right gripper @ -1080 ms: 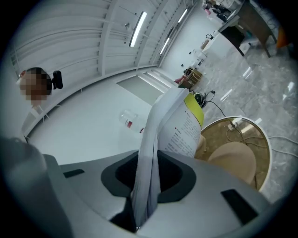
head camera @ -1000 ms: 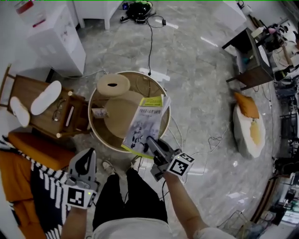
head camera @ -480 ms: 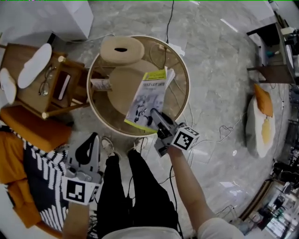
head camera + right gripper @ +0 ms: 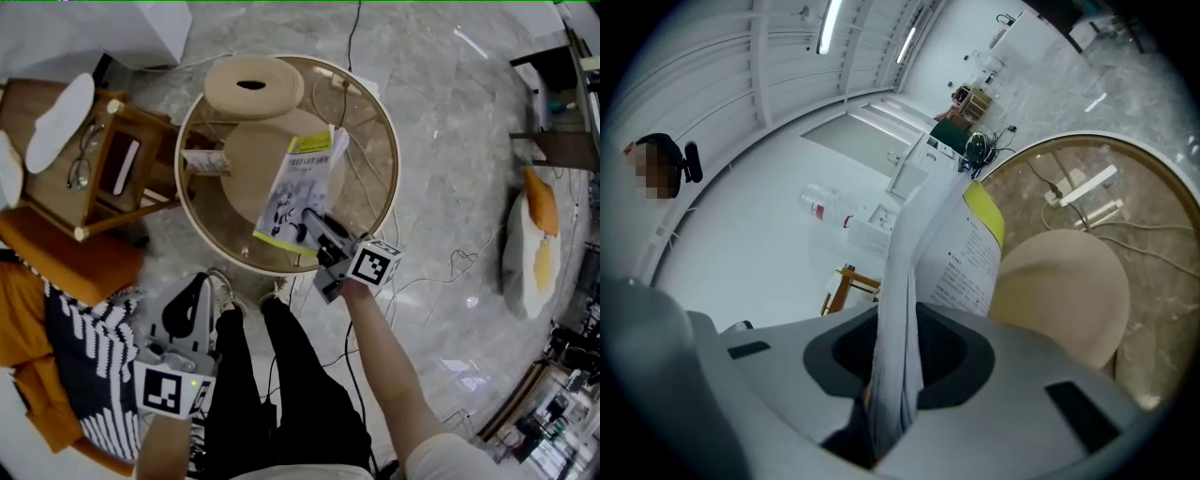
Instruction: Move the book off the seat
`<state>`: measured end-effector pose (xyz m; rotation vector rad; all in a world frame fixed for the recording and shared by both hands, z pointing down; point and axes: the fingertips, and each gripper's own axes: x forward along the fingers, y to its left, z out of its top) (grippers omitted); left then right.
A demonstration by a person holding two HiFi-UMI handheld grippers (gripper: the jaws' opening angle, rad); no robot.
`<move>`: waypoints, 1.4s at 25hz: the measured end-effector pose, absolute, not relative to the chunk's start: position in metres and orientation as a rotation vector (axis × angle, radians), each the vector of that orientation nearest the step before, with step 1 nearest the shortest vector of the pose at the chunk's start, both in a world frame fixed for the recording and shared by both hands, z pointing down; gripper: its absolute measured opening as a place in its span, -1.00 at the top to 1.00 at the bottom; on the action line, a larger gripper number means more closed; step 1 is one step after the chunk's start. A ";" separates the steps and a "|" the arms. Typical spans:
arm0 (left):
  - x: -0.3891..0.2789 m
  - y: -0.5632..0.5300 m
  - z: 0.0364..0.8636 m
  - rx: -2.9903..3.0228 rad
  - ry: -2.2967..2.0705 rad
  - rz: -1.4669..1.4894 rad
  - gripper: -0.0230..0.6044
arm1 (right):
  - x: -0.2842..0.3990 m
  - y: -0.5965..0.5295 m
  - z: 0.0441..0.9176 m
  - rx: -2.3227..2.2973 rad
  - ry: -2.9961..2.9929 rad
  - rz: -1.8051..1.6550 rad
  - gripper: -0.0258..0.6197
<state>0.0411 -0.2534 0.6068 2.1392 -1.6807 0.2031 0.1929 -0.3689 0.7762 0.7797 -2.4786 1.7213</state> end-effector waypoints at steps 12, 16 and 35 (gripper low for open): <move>0.039 -0.252 0.609 2.148 -1.678 0.207 0.87 | 0.259 -0.370 0.873 1.043 -2.084 1.804 0.62; 0.037 -0.253 0.608 2.152 -1.669 0.221 0.87 | 0.261 -0.370 0.878 1.066 -2.065 1.795 0.61; 0.042 -0.254 0.576 2.202 -1.638 0.198 0.87 | 0.291 -0.295 0.886 1.196 -1.835 1.859 0.17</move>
